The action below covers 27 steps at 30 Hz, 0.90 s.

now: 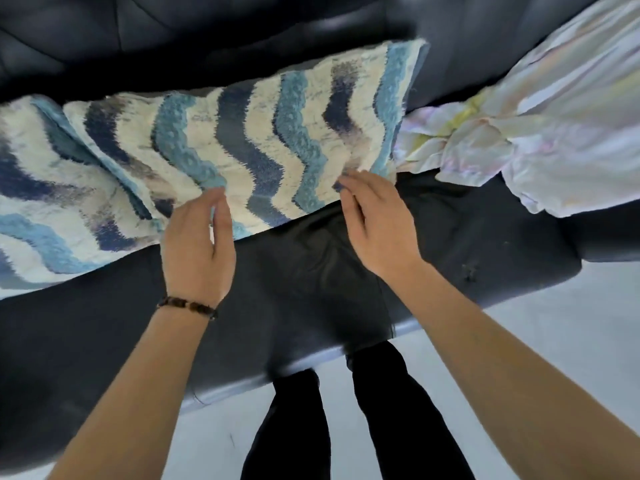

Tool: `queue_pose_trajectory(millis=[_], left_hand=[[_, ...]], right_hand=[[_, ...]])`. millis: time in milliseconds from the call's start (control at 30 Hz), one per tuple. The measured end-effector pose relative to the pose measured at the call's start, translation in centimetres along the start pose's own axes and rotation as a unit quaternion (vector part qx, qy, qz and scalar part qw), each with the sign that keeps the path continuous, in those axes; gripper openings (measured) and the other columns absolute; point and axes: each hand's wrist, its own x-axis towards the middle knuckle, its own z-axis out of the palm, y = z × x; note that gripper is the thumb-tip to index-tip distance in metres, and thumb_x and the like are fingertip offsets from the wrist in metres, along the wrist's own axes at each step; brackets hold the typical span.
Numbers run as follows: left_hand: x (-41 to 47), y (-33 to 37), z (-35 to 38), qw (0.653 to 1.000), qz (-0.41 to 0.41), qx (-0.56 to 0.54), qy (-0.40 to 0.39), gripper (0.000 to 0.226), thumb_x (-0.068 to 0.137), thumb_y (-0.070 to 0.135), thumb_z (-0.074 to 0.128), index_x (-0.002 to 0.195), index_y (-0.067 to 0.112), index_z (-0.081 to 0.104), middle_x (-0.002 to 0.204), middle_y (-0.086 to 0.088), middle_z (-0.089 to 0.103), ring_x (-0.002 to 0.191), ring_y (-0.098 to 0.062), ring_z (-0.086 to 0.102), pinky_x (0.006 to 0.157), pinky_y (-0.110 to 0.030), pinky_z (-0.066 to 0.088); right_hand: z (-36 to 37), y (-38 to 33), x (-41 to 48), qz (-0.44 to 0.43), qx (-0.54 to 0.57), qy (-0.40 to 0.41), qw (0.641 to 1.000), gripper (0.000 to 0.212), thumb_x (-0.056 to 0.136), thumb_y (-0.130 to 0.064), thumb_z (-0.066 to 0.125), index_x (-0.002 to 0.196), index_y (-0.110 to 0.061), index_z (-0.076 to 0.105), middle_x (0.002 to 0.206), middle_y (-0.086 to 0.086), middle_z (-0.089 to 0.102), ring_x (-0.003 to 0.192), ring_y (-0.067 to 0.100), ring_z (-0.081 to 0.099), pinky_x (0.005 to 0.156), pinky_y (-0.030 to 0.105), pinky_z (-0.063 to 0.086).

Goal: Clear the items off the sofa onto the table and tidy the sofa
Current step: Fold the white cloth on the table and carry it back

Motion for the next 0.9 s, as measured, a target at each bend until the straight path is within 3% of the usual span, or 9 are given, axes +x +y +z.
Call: queue_pose_trajectory(millis=[100,233,367,433,500,567,633,767,900], left_hand=[[-5.0,4.4,-2.0,0.998,-0.024,-0.042,0.028,0.034,0.102,0.027,0.041,0.124,0.010,0.061,0.112,-0.004,0.066,0.105,-0.023,0.059,0.088,-0.030,0.044],[-9.3,9.3,-1.6,0.994,-0.048,-0.095,0.002,0.034,0.100,0.030,0.043,0.124,0.011,0.060,0.103,0.011,0.056,0.098,-0.012,0.055,0.085,-0.020,0.039],[-10.6,14.1,1.7,0.991,-0.001,-0.103,-0.086,0.042,0.097,0.033,0.052,0.135,0.015,0.049,0.121,0.005,0.049,0.109,-0.008,0.052,0.084,-0.031,0.049],[-10.0,16.5,4.5,0.987,0.029,-0.086,-0.130,0.057,0.095,0.034,0.056,0.145,0.018,0.035,0.141,-0.001,0.039,0.125,-0.016,0.049,0.086,-0.040,0.053],[-9.1,18.9,7.9,0.982,0.057,-0.058,-0.169,0.073,0.094,0.041,0.054,0.153,0.021,0.016,0.158,-0.003,0.018,0.142,-0.024,0.032,0.097,-0.047,0.049],[-8.0,21.3,12.0,0.977,0.081,-0.035,-0.193,0.084,0.093,0.047,0.053,0.156,0.024,0.002,0.163,-0.004,-0.002,0.150,-0.025,0.010,0.107,-0.051,0.040],[-6.8,24.0,16.5,0.974,0.090,-0.028,-0.206,0.090,0.092,0.050,0.055,0.155,0.030,-0.005,0.163,-0.006,-0.012,0.150,-0.027,0.002,0.112,-0.054,0.032],[-3.6,29.6,27.2,0.966,0.076,0.035,-0.243,0.089,0.089,0.057,0.051,0.155,0.029,-0.002,0.162,-0.014,-0.010,0.149,-0.035,-0.005,0.117,-0.052,0.008],[1.1,36.4,36.6,0.960,0.079,0.097,-0.252,0.080,0.095,0.047,0.051,0.156,0.019,0.007,0.163,-0.012,-0.009,0.149,-0.033,-0.008,0.118,-0.053,0.009]], right_hand=[[-3.9,-1.0,-5.4,0.024,0.033,0.095,0.995,0.029,0.103,-0.023,0.048,0.118,-0.012,0.070,0.119,-0.001,0.068,0.116,0.015,0.059,0.103,0.023,0.044],[-8.6,-0.5,-10.8,0.114,0.042,0.145,0.982,0.027,0.102,-0.022,0.050,0.120,-0.015,0.069,0.120,-0.005,0.066,0.117,0.007,0.056,0.100,0.012,0.039],[-11.9,3.9,-14.4,0.200,0.043,0.138,0.969,0.035,0.101,-0.031,0.051,0.135,-0.022,0.055,0.137,-0.007,0.052,0.125,0.011,0.051,0.097,0.038,0.052],[-13.0,7.8,-15.0,0.222,0.020,0.113,0.968,0.046,0.100,-0.033,0.053,0.144,-0.024,0.044,0.150,-0.002,0.039,0.133,0.018,0.046,0.098,0.044,0.051],[-13.7,12.9,-14.5,0.226,-0.024,0.074,0.971,0.059,0.099,-0.034,0.055,0.152,-0.025,0.032,0.160,0.007,0.021,0.141,0.027,0.035,0.105,0.047,0.045],[-14.6,18.7,-13.0,0.231,-0.074,0.039,0.969,0.069,0.098,-0.037,0.056,0.156,-0.025,0.023,0.164,0.016,0.007,0.146,0.038,0.022,0.113,0.054,0.033],[-16.0,24.5,-10.5,0.233,-0.128,0.024,0.964,0.073,0.096,-0.040,0.056,0.157,-0.023,0.020,0.163,0.023,0.003,0.147,0.048,0.012,0.115,0.062,0.024],[-20.7,35.2,-4.9,0.215,-0.189,0.045,0.957,0.068,0.099,-0.039,0.051,0.157,-0.025,0.020,0.163,0.026,0.002,0.147,0.053,0.007,0.115,0.064,0.017],[-26.4,44.9,0.9,0.161,-0.275,0.077,0.945,0.059,0.102,-0.015,0.044,0.156,-0.021,0.022,0.164,0.020,0.007,0.149,0.048,0.007,0.119,0.060,0.018]])
